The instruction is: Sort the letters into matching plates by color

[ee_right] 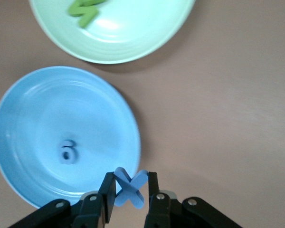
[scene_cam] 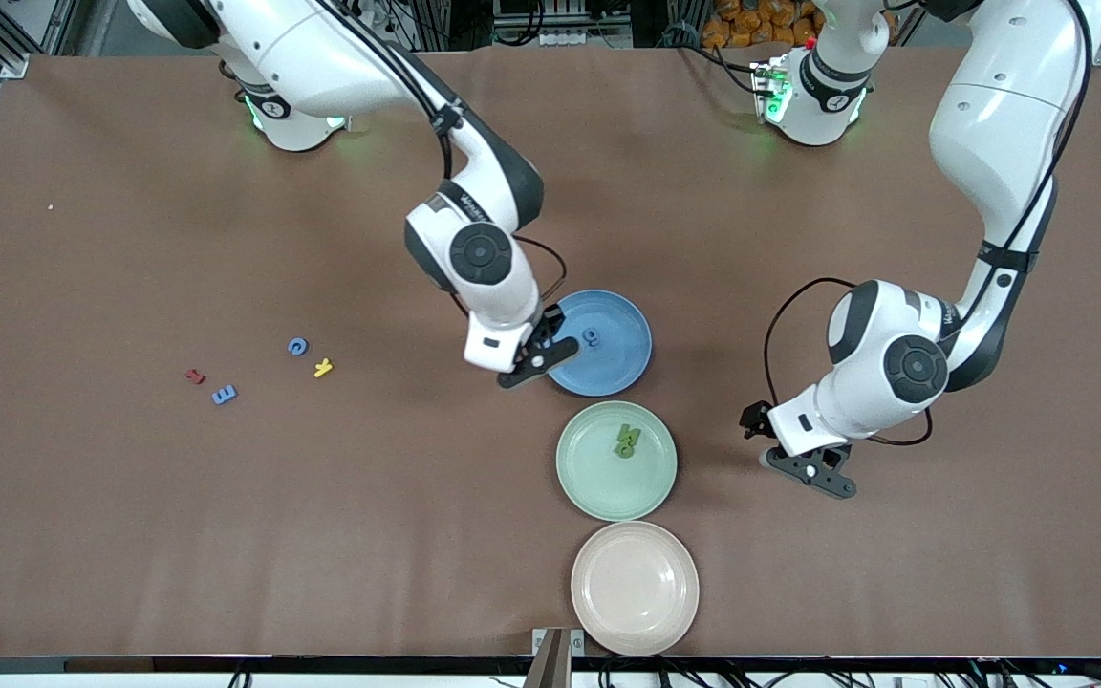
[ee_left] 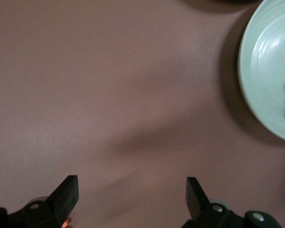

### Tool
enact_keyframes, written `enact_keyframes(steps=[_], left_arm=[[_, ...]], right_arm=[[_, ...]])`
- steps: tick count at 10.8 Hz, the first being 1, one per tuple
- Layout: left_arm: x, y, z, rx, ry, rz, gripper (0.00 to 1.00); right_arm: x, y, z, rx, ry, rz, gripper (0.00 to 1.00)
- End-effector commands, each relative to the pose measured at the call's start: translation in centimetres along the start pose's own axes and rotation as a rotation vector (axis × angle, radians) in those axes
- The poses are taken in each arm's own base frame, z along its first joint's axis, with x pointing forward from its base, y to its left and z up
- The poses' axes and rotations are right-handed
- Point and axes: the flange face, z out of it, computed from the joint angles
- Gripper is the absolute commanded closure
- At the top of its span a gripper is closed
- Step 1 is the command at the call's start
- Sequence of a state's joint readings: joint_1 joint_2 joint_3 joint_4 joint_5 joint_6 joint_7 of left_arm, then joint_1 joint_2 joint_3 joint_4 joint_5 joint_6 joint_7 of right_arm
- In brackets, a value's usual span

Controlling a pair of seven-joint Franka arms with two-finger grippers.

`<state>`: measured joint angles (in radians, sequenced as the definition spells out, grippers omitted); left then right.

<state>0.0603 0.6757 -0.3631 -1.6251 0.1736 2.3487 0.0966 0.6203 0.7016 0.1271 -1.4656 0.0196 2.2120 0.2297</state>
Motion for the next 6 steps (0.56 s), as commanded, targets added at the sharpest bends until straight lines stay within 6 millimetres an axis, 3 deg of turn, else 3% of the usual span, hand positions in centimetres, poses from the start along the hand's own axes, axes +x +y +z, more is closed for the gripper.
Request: enact_keyframes(steps=[1,2,3,4,6], left_arm=[[-3.4,-2.0,-0.4,0.011,-0.067,0.085,0.0],[-4.2,-3.7,0.1,0.007,-0.081,0.125,0.0],[-4.8,-4.7,0.4,0.004,-0.089,0.163,0.0],[-5.6,-6.0,0.6,0.0,-0.098,0.196,0.0],[-7.3,-8.6,1.1,0.003,-0.119,0.243,0.0]], right_arm=[[0.5,-4.5,3.2,0.064,0.039,-0.053,0.77],[0.3,-5.5,3.8,0.067,0.035,-0.061,0.75],[0.0,-6.3,4.1,0.069,0.028,-0.065,0.49],[0.0,-6.2,4.0,0.071,0.023,-0.061,0.0],[0.3,-5.3,3.5,0.064,0.027,-0.063,0.0]])
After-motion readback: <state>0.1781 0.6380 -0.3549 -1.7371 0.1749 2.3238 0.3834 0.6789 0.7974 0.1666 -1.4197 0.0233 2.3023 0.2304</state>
